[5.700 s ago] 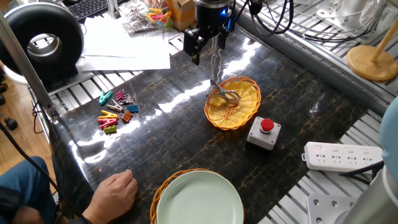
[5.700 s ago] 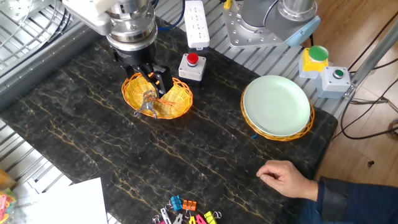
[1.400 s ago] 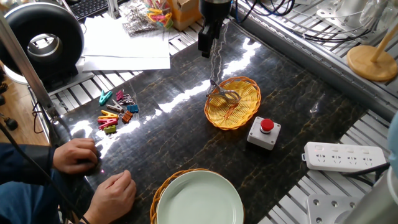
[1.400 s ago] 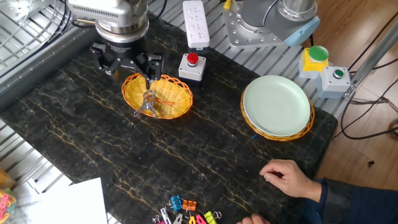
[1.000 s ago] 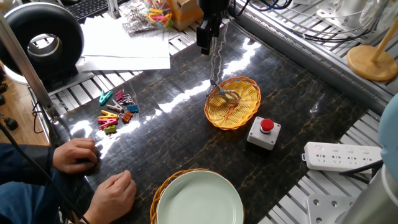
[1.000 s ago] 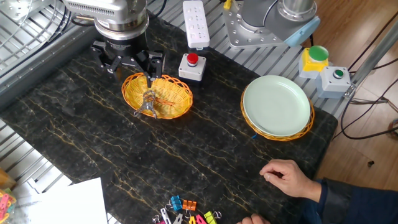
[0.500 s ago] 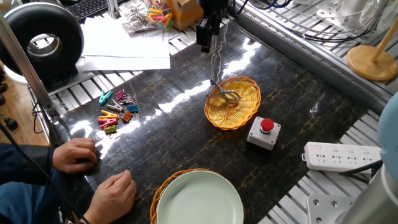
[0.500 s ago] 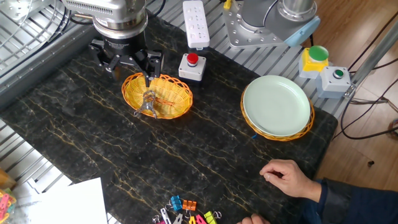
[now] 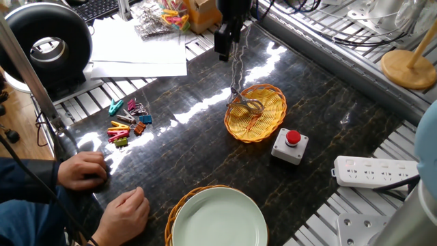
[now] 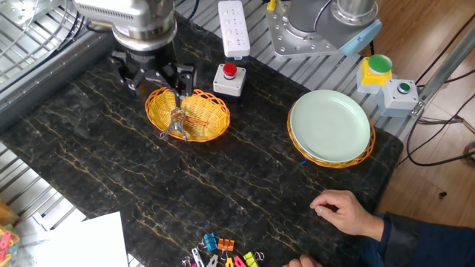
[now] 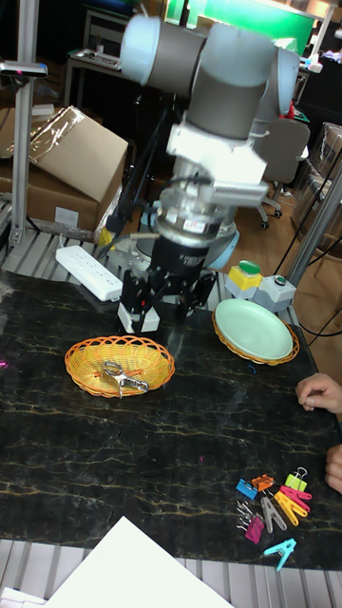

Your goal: Use a clamp

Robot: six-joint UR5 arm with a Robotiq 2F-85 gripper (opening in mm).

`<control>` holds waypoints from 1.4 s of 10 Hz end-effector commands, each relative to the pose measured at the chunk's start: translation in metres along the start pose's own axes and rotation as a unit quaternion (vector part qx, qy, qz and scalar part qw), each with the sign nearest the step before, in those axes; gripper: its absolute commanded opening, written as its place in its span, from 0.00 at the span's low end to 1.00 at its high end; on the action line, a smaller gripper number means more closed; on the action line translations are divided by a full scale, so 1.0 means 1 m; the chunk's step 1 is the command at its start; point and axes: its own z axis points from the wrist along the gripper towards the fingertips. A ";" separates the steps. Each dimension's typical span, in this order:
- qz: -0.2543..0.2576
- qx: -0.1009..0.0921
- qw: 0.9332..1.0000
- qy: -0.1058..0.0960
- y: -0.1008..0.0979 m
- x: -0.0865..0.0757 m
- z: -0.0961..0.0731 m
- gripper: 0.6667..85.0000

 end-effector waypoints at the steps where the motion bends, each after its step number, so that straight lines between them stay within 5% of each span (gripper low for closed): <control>1: -0.015 0.008 1.000 0.023 -0.004 0.019 0.029 0.80; 5: -0.006 0.018 1.000 0.004 0.001 0.012 0.064 0.81; 7: -0.025 0.040 0.999 0.018 -0.014 0.017 0.042 0.83; 9: -0.039 0.026 0.998 0.040 -0.007 0.028 0.042 0.83; 11: -0.018 0.012 0.999 0.037 0.000 0.027 0.042 0.83; 12: -0.018 0.033 0.998 0.049 -0.011 0.034 0.041 0.82; 14: -0.012 0.033 0.998 0.052 -0.011 0.035 0.041 0.82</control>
